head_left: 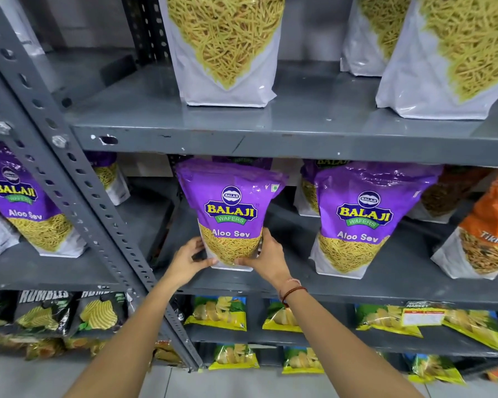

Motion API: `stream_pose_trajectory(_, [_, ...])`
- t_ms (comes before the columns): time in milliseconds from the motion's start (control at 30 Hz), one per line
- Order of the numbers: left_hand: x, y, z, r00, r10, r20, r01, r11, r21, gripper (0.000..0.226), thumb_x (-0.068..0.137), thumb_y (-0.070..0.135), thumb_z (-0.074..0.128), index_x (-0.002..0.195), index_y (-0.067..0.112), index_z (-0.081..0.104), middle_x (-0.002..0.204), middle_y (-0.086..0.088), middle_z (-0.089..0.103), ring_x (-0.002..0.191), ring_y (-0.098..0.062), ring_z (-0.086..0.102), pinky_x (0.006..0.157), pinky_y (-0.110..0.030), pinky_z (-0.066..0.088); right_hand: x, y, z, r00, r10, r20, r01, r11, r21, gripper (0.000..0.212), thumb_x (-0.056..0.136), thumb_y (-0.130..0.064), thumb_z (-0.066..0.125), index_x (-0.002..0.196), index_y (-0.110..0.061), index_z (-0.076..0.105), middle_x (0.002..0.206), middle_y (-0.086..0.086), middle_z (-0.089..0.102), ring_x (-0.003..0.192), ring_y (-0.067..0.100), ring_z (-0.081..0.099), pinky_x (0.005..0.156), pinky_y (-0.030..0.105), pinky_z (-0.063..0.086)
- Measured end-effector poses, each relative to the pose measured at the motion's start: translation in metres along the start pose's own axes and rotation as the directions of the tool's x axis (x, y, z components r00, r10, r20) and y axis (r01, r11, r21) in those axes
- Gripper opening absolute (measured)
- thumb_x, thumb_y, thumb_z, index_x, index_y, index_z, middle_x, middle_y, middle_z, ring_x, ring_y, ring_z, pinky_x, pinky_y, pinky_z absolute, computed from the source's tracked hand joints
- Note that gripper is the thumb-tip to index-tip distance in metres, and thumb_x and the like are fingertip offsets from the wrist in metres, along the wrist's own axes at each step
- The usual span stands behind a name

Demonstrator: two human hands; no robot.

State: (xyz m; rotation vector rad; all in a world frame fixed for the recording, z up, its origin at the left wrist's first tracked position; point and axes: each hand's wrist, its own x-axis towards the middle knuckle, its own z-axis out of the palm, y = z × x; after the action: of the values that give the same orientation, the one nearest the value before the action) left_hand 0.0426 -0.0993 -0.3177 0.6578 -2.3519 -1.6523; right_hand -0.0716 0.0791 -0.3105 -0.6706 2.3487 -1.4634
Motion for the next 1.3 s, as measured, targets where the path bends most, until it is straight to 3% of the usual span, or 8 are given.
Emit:
stream_pose_trajectory(333, [-0.008,-0.005,0.007,0.986,-0.049,-0.157,0.051,0.999,0.010,0.068,0.066,0.008,0.080,0.126,0.004,0.049,0.119,-0.006,0.057,0.111,-0.021,0.055,0.100,-0.038,0.043,-0.010,0.002,-0.010,0.999,-0.025,0.041,0.026,0.999,-0.020,0.091,0.061,-0.027,0.088,0.135,-0.012,0.038,0.137,0.013,0.049,0.129,0.028,0.043,0.106,0.043,0.042])
stream_pose_trajectory(433, [-0.032,-0.007,0.024,0.915,-0.054,-0.399,0.020,0.996,-0.087,0.050,0.072,0.008,0.075,0.118,0.003,0.056,0.117,-0.015,0.063,0.102,-0.025,0.062,0.090,-0.032,0.050,-0.036,0.013,-0.033,0.994,-0.064,-0.085,0.062,0.998,-0.024,0.075,0.068,-0.029,0.083,0.131,-0.010,0.047,0.128,0.012,0.053,0.114,0.025,0.055,0.094,0.030,0.046])
stream_pose_trajectory(533, [-0.061,0.004,0.062,0.857,0.010,-0.514,-0.063,0.994,-0.085,0.022,0.077,0.006,0.069,0.098,0.006,0.062,0.098,-0.022,0.068,0.073,-0.002,0.062,0.070,-0.013,0.051,-0.067,0.029,-0.069,0.952,-0.119,-0.283,0.129,0.992,0.017,0.045,0.073,-0.027,0.080,0.112,-0.015,0.061,0.105,0.001,0.059,0.089,0.014,0.059,0.073,0.019,0.045])
stream_pose_trajectory(733, [-0.052,0.052,0.151,0.949,0.166,-0.268,-0.174,0.985,-0.005,0.015,0.073,0.011,0.075,0.084,0.015,0.066,0.082,-0.008,0.070,0.072,-0.003,0.063,0.062,-0.011,0.048,-0.088,0.076,-0.156,0.791,-0.045,-0.610,0.105,0.993,0.062,0.048,0.070,-0.023,0.083,0.107,-0.025,0.053,0.097,-0.011,0.051,0.092,0.021,0.056,0.077,0.049,0.053])
stream_pose_trajectory(867, [-0.016,0.075,0.191,0.972,0.226,-0.058,-0.221,0.972,0.076,0.051,0.068,0.015,0.078,0.114,0.016,0.057,0.114,-0.001,0.062,0.089,0.001,0.061,0.076,-0.009,0.046,-0.069,0.103,-0.201,0.891,0.114,-0.440,-0.079,0.992,0.098,0.092,0.057,-0.030,0.090,0.132,-0.010,0.042,0.117,0.006,0.049,0.110,0.026,0.052,0.088,0.036,0.046])
stream_pose_trajectory(967, [0.006,0.085,0.207,0.987,0.154,0.032,-0.157,0.982,0.103,0.082,0.067,0.016,0.080,0.136,0.007,0.038,0.134,-0.007,0.048,0.116,-0.018,0.053,0.091,-0.026,0.046,-0.053,0.114,-0.214,0.963,0.135,-0.234,-0.121,0.990,0.075,0.107,0.055,-0.032,0.090,0.142,-0.011,0.033,0.135,0.011,0.051,0.125,0.023,0.049,0.095,0.029,0.040])
stream_pose_trajectory(1133, [0.022,0.092,0.217,0.979,0.115,0.167,-0.147,0.971,0.189,0.086,0.062,0.026,0.083,0.135,0.015,0.039,0.130,0.001,0.055,0.118,-0.016,0.053,0.096,-0.036,0.047,-0.036,0.111,-0.215,0.994,0.090,-0.061,-0.085,0.993,0.080,0.082,0.063,-0.019,0.088,0.130,-0.020,0.042,0.119,-0.001,0.061,0.114,0.019,0.057,0.090,0.030,0.048])
stream_pose_trajectory(1300, [0.022,0.093,0.225,0.994,0.084,0.066,-0.093,0.984,0.151,0.071,0.060,0.025,0.083,0.122,0.016,0.050,0.119,-0.008,0.066,0.107,-0.021,0.062,0.094,-0.043,0.051,-0.024,0.105,-0.221,0.998,0.064,0.019,-0.065,0.997,0.049,0.076,0.065,-0.014,0.086,0.128,-0.016,0.045,0.114,-0.001,0.063,0.113,0.018,0.058,0.090,0.027,0.047])
